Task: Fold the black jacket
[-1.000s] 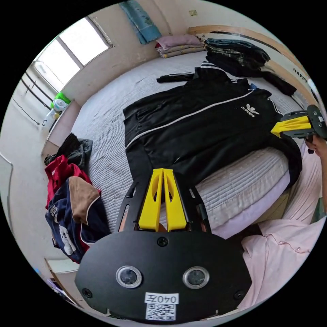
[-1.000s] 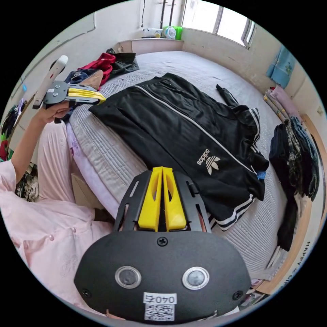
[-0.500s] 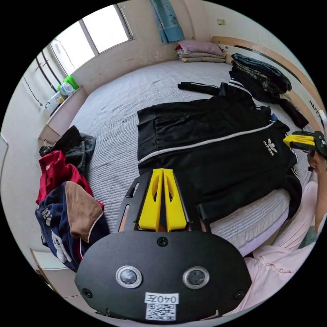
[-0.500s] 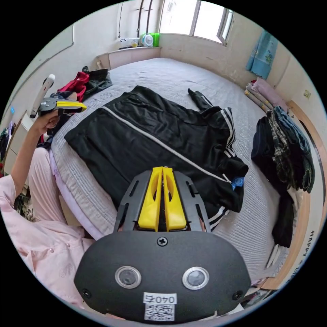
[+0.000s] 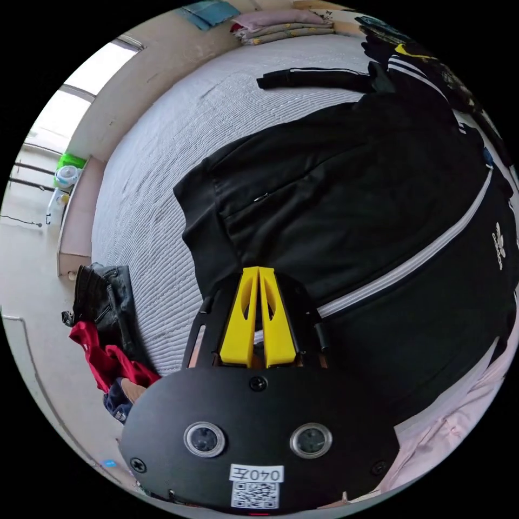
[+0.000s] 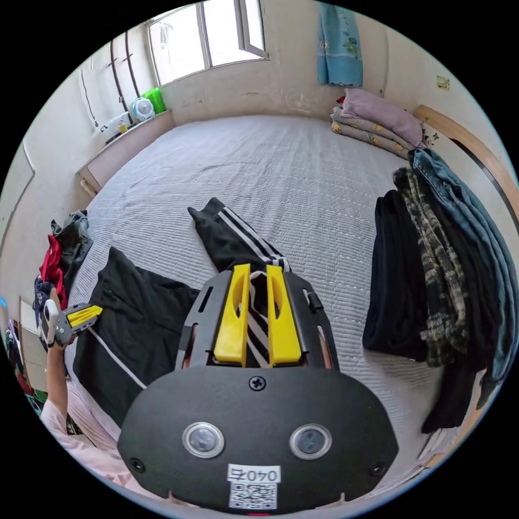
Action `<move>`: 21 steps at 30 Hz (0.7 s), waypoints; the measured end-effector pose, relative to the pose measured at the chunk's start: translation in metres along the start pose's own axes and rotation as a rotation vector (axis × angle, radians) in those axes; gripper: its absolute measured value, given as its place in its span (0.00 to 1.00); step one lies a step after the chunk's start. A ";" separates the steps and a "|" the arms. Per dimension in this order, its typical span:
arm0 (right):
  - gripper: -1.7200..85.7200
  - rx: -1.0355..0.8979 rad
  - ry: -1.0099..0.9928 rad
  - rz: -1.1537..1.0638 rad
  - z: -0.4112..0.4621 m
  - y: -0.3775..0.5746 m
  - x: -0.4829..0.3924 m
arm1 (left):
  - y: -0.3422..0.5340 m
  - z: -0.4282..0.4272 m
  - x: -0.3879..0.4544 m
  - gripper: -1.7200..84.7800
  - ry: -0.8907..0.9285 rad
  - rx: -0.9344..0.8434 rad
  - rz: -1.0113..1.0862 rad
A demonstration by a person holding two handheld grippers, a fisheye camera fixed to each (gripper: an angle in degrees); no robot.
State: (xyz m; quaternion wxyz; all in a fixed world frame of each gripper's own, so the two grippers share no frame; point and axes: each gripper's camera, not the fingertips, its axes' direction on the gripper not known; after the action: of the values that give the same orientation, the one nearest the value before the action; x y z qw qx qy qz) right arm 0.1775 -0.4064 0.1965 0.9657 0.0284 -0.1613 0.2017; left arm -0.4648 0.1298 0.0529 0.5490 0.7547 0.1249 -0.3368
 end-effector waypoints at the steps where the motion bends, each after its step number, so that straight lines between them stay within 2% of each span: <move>1: 0.11 -0.060 -0.003 0.015 0.019 -0.024 0.007 | -0.003 0.001 0.002 0.01 -0.010 -0.011 0.017; 5: 0.13 -0.245 -0.028 0.002 0.085 -0.077 0.000 | -0.020 0.005 0.011 0.01 -0.047 -0.063 0.133; 10: 0.19 -0.320 0.033 -0.008 0.130 -0.083 -0.017 | -0.029 0.007 -0.008 0.01 0.045 -0.077 0.191; 12: 0.14 -0.308 0.038 -0.064 0.121 -0.081 -0.028 | -0.035 0.009 -0.019 0.01 0.100 -0.091 0.213; 13: 0.07 -0.335 0.001 -0.127 0.111 -0.083 -0.038 | -0.037 0.009 -0.020 0.01 0.106 -0.094 0.222; 14: 0.02 -0.312 0.009 -0.178 0.094 -0.087 -0.049 | -0.039 0.010 -0.021 0.01 0.110 -0.101 0.242; 16: 0.02 -0.245 0.064 -0.237 0.061 -0.097 -0.061 | -0.043 0.010 -0.021 0.01 0.108 -0.111 0.265; 18: 0.02 -0.082 0.177 -0.148 0.016 -0.114 -0.054 | -0.046 0.011 -0.021 0.01 0.102 -0.119 0.279; 19: 0.02 0.085 0.258 -0.007 -0.021 -0.121 -0.040 | -0.047 0.011 -0.021 0.01 0.101 -0.119 0.279; 20: 0.03 0.201 0.246 0.097 -0.046 -0.122 -0.025 | -0.047 0.012 -0.021 0.01 0.099 -0.117 0.274; 21: 0.03 0.205 0.228 0.126 -0.049 -0.124 -0.018 | -0.047 0.012 -0.022 0.01 0.097 -0.111 0.262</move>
State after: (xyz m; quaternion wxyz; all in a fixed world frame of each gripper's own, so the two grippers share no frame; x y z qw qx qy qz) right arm 0.2261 -0.5214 0.1461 0.9553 0.0933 -0.0306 0.2789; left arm -0.5118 0.1400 0.0303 0.6225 0.7483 0.0699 -0.2181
